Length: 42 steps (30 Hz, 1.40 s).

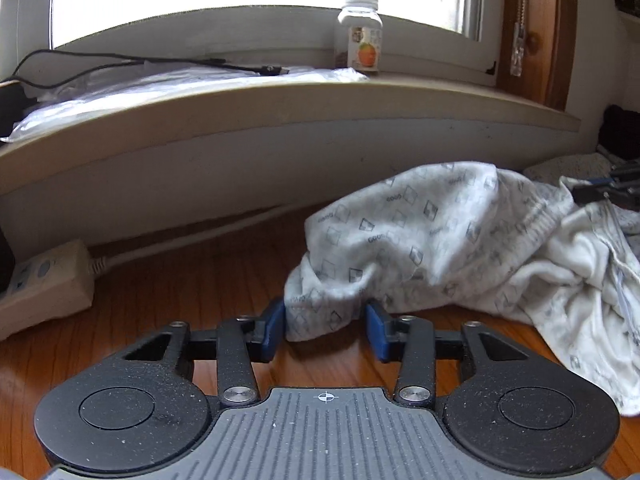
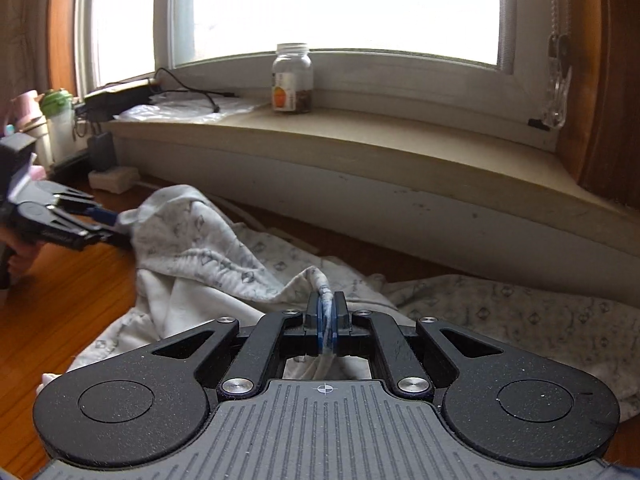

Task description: Fold clothes

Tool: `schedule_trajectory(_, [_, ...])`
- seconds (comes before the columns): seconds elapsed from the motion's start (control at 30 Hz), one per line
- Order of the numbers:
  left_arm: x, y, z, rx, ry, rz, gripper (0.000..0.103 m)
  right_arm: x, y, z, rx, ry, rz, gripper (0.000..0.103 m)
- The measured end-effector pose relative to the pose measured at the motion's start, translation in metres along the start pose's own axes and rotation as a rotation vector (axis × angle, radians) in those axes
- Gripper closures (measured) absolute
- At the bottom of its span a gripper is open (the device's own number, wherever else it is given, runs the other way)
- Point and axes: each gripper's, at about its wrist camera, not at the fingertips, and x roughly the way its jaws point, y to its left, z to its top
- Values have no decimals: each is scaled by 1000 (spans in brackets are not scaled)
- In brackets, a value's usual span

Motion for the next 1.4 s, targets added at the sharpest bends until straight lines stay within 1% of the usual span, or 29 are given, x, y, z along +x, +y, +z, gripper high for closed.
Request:
schedule_trajectory(0.03, [3,1,2,-2,-1,-5,62,0,1,0,1,-1,10,98])
schedule_trajectory(0.07, [1,2,6,-7,-15,-15,80,0,3,-1,3,-2,19,98])
schedule_trajectory(0.1, [-1,2,9,-11,-29,-25,90,-1,4,-1,4,-2,29,98])
schedule_trajectory(0.13, [-7,3,13,-30,-61,-11,96,-1,5,-2,6,-3,39,98])
schedule_trajectory(0.2, [-23,5,21,-63,-125,0,97,-1,8,-2,8,-5,58,98])
schedule_trajectory(0.27, [-46,7,30,-77,-196,16,98,-5,11,-1,12,-14,91,98])
schedule_trajectory(0.3, [-58,8,36,-79,-227,43,98,-8,13,1,16,-19,112,98])
schedule_trajectory(0.37, [-80,15,47,-98,-280,87,98,-11,17,7,54,-30,196,98])
schedule_trajectory(0.4, [-92,22,54,-102,-303,122,98,-12,19,10,78,-35,246,98])
schedule_trajectory(0.47, [-109,41,63,-122,-322,166,98,-12,27,16,118,-45,338,98])
schedule_trajectory(0.5, [-109,48,62,-124,-301,175,98,-10,34,18,135,-48,380,98])
schedule_trajectory(0.57, [-109,61,61,-130,-258,193,98,-3,51,21,151,-37,460,93])
schedule_trajectory(0.6, [-109,67,61,-132,-237,202,97,0,61,21,144,-32,485,91])
schedule_trajectory(0.63, [-102,70,55,-130,-194,201,95,1,69,20,130,-28,489,90])
schedule_trajectory(0.67, [-95,73,48,-128,-152,201,92,3,77,20,115,-24,493,90])
schedule_trajectory(0.7, [-90,72,40,-121,-135,222,89,4,80,19,112,-14,501,85])
schedule_trajectory(0.73, [-86,73,32,-122,-122,232,80,6,83,19,108,-4,509,76])
schedule_trajectory(0.77, [-84,70,25,-125,-116,227,71,6,85,19,101,-1,504,73])
schedule_trajectory(0.8, [-82,68,19,-128,-111,222,69,5,84,19,79,0,476,70])
schedule_trajectory(0.83, [-80,66,12,-132,-106,216,66,4,84,18,57,1,447,69])
schedule_trajectory(0.87, [-78,63,5,-135,-101,211,66,4,81,17,31,3,407,69])
schedule_trajectory(1.0, [-85,24,-17,-104,-95,152,66,5,60,5,-10,26,273,68])
schedule_trajectory(1.07, [-85,-1,-22,-90,-98,88,67,4,49,-2,-17,31,219,67])
schedule_trajectory(1.13, [-86,-30,-25,-71,-93,30,67,2,38,-10,-10,30,179,62])
schedule_trajectory(1.2, [-84,-61,-29,-38,-82,-12,67,-2,27,-17,20,24,153,62])
schedule_trajectory(1.27, [-87,-83,-35,-52,-84,-74,67,-6,9,-25,104,26,158,62])
schedule_trajectory(1.33, [-91,-101,-40,-75,-90,-138,67,-9,0,-32,102,38,97,62])
schedule_trajectory(1.37, [-96,-109,-44,-96,-101,-173,60,-10,-2,-35,97,48,69,61])
schedule_trajectory(1.4, [-100,-114,-46,-127,-108,-208,55,-11,-4,-39,91,58,41,61])
